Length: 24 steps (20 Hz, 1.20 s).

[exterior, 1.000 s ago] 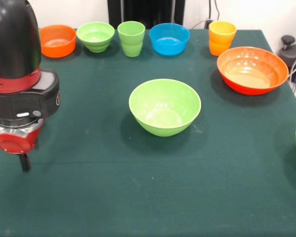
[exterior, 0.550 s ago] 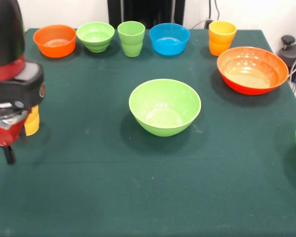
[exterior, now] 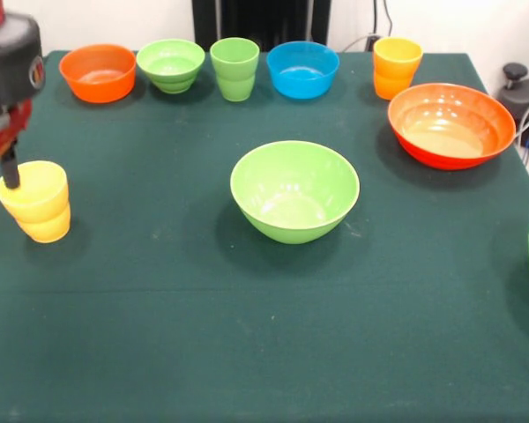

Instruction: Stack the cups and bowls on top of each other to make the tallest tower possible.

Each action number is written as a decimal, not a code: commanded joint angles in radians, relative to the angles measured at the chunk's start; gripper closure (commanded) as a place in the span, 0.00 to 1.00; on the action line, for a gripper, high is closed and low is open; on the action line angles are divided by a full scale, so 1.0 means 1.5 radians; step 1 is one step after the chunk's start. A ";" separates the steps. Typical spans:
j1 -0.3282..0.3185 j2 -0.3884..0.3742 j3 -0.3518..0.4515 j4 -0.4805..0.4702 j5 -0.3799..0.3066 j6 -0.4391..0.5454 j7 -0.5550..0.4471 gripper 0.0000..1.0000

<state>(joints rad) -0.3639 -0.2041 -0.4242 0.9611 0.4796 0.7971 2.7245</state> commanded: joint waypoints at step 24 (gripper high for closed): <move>0.002 -0.019 0.107 0.126 -0.089 -0.071 -0.060 0.00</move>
<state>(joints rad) -0.3653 -0.2777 -0.4124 1.0287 0.4196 0.7670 2.7245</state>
